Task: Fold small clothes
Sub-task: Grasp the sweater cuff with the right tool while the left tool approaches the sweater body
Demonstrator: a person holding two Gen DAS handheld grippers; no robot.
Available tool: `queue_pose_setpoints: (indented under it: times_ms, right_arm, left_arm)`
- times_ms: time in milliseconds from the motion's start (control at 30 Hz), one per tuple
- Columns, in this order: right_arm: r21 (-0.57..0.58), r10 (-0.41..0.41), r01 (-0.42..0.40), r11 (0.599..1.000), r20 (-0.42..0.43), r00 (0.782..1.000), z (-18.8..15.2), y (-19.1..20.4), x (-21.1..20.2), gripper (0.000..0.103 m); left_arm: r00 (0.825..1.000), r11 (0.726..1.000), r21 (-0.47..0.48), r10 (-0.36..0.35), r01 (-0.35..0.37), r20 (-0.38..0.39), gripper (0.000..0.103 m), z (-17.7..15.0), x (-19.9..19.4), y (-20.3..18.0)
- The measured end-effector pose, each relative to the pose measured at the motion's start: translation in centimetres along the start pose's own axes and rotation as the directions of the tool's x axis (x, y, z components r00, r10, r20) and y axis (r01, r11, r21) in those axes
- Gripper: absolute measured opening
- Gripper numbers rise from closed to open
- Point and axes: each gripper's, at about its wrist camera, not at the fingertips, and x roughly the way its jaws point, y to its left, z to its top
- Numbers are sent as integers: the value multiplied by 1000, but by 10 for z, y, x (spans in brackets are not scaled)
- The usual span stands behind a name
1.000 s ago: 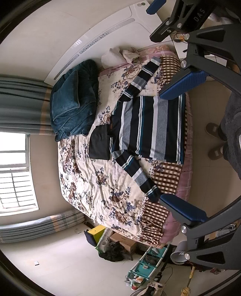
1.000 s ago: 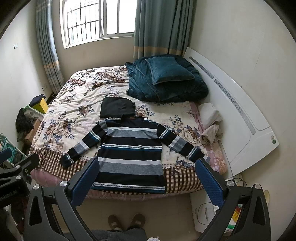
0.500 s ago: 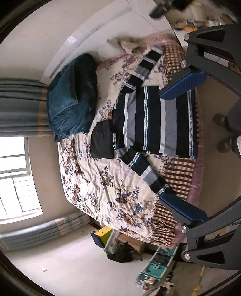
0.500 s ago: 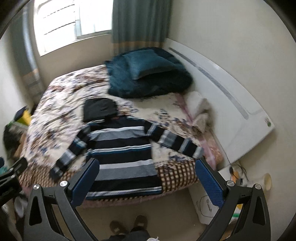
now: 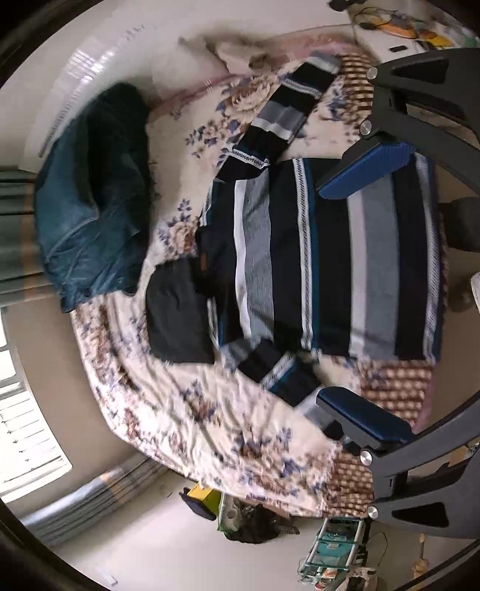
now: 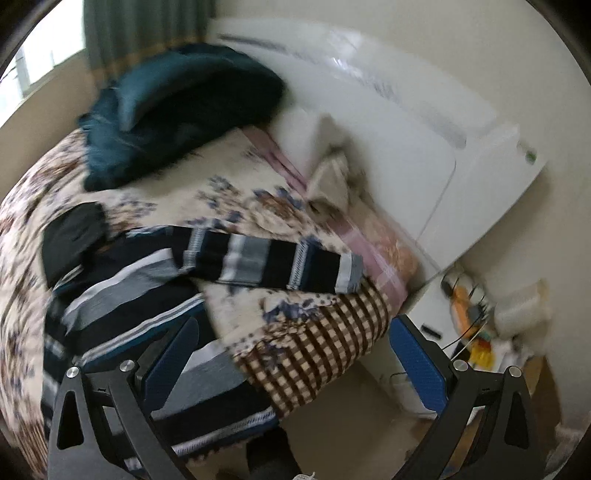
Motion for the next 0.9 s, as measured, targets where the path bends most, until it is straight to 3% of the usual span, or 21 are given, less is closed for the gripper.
queue_pose_setpoints:
  times_ms: [200, 400, 500, 600, 667, 767, 900]
  right_arm:
    - [187, -5, 39, 982, -176, 984, 25, -62, 173, 103]
    - [347, -3, 119, 930, -316, 949, 11, -116, 316, 103]
    - [437, 45, 122, 891, -354, 934, -1, -135, 373, 103]
    - [552, 116, 125, 824, -381, 917, -17, -148, 419, 103]
    - [636, 156, 137, 760, -383, 911, -29, -155, 440, 103]
    - [740, 182, 131, 660, -326, 928, -40, -168, 456, 103]
    - [811, 165, 95, 577, -229, 959, -43, -180, 466, 99]
  left_arm:
    - [989, 999, 42, 31, -25, -141, 103, 15, 126, -75]
    - [956, 996, 79, 63, -42, -285, 103, -6, 248, -128]
    - [940, 995, 83, 77, -52, -332, 103, -14, 292, -141]
    - [929, 994, 76, 96, -73, -359, 103, -15, 331, -149]
    - [927, 994, 73, 99, -77, -362, 103, -15, 344, -151]
    - [927, 995, 69, 92, -72, -362, 103, -14, 357, -153]
    - [931, 998, 40, 68, -57, -360, 103, -11, 362, -150]
